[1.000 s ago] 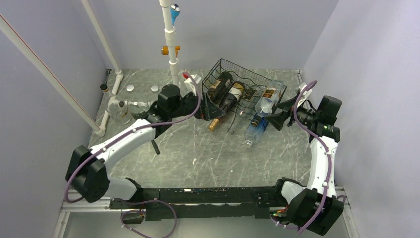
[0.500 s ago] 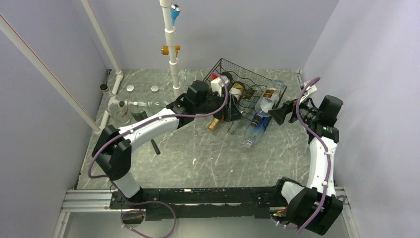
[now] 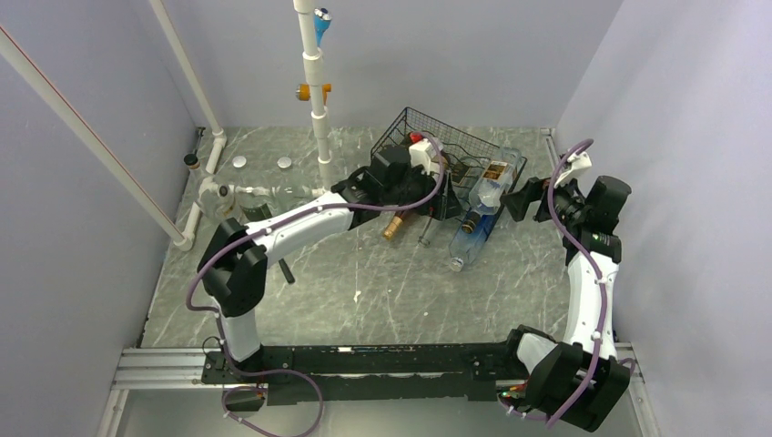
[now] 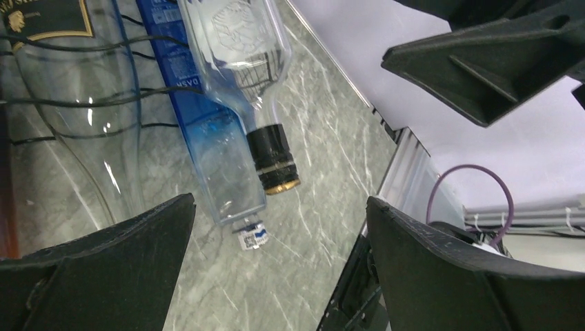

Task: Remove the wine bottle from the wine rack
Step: Pick up the wine bottle from the wine rack.

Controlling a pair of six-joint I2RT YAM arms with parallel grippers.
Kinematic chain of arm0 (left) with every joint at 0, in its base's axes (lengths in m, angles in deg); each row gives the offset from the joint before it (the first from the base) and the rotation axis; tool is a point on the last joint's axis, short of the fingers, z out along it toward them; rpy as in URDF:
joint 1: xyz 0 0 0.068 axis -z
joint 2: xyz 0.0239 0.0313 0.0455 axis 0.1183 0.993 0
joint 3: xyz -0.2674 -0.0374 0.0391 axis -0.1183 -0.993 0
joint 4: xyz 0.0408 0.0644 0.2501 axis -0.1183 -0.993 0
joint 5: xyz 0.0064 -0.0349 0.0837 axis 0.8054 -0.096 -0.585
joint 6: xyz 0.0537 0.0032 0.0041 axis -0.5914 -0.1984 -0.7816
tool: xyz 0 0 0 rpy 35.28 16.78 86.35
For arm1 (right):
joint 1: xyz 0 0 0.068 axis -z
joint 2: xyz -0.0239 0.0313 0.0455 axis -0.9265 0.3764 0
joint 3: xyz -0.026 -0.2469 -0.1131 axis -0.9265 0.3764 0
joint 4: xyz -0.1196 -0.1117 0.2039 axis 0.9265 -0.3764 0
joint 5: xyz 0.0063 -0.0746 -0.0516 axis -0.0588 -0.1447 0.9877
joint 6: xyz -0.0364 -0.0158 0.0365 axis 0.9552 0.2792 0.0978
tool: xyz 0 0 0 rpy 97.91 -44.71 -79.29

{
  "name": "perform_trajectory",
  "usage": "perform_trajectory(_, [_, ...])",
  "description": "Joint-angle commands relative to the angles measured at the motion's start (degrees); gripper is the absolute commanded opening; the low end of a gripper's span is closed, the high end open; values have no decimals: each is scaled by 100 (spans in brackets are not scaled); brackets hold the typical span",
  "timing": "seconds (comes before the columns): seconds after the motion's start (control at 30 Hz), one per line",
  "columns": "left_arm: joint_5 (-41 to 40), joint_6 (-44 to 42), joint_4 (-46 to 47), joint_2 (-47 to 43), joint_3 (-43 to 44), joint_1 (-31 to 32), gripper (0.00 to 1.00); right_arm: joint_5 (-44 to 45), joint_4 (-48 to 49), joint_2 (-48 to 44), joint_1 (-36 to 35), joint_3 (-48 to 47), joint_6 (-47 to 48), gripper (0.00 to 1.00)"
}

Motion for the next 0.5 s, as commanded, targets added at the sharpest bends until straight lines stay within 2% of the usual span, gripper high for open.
perform_trajectory(0.0, [-447,-192,-34,237,504,66,100,517,391,-49,31,23,-347,100])
perform_trajectory(0.47, [-783,-104,-48,1118,1337,394,97,1364,579,-19,31,71,-782,100])
